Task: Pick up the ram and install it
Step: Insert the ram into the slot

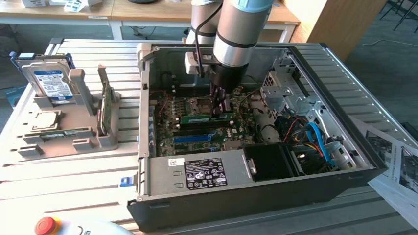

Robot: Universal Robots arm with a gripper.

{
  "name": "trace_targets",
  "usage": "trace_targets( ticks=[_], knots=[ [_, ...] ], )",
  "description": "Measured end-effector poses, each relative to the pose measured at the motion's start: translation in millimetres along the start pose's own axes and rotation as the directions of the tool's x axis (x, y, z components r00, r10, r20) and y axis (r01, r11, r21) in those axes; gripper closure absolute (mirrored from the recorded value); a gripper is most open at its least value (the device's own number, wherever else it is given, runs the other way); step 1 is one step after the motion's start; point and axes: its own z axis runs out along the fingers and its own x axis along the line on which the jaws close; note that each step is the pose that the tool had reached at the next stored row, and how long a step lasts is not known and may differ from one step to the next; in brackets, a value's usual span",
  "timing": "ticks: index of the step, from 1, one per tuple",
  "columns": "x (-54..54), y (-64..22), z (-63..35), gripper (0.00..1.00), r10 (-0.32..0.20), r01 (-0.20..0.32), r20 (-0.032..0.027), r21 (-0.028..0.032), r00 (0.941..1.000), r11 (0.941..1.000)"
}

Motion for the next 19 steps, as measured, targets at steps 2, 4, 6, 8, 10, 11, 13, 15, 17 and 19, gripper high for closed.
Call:
trace_targets(
  ticks=[2, 4, 6, 8, 10, 11, 13, 15, 17, 19],
  knots=[
    [0.0, -0.4, 0.1, 0.88, 0.000, 0.000, 0.0001, 0.0001, 1.0000, 1.0000],
    [0.2, -1.1, 0.4, 0.88, 0.001, -0.001, 0.0003, 0.0002, 1.0000, 1.0000],
    [0.3, -1.2, 0.5, 0.88, 0.004, -0.004, 0.0003, 0.0001, 1.0000, 1.0000],
    [0.3, -1.3, 0.5, 0.88, 0.004, -0.004, 0.0002, 0.0000, 1.0000, 1.0000],
    [0.3, -1.3, 0.6, 0.88, 0.005, -0.005, 0.0003, 0.0001, 1.0000, 1.0000],
    [0.3, -1.3, 0.7, 0.88, 0.008, -0.008, 0.0005, 0.0001, 1.0000, 1.0000],
    [0.3, -1.3, 0.8, 0.88, 0.023, -0.023, 0.0012, 0.0004, 0.9997, 0.9997],
    [0.2, -1.4, 1.0, 0.88, 0.039, -0.039, 0.0023, 0.0007, 0.9992, 0.9992],
    [0.2, -1.4, 1.1, 0.88, 0.042, -0.042, 0.0025, 0.0008, 0.9991, 0.9991],
    [0.3, -1.3, 1.0, 0.88, 0.043, -0.043, 0.0023, 0.0007, 0.9991, 0.9991]
  ],
)
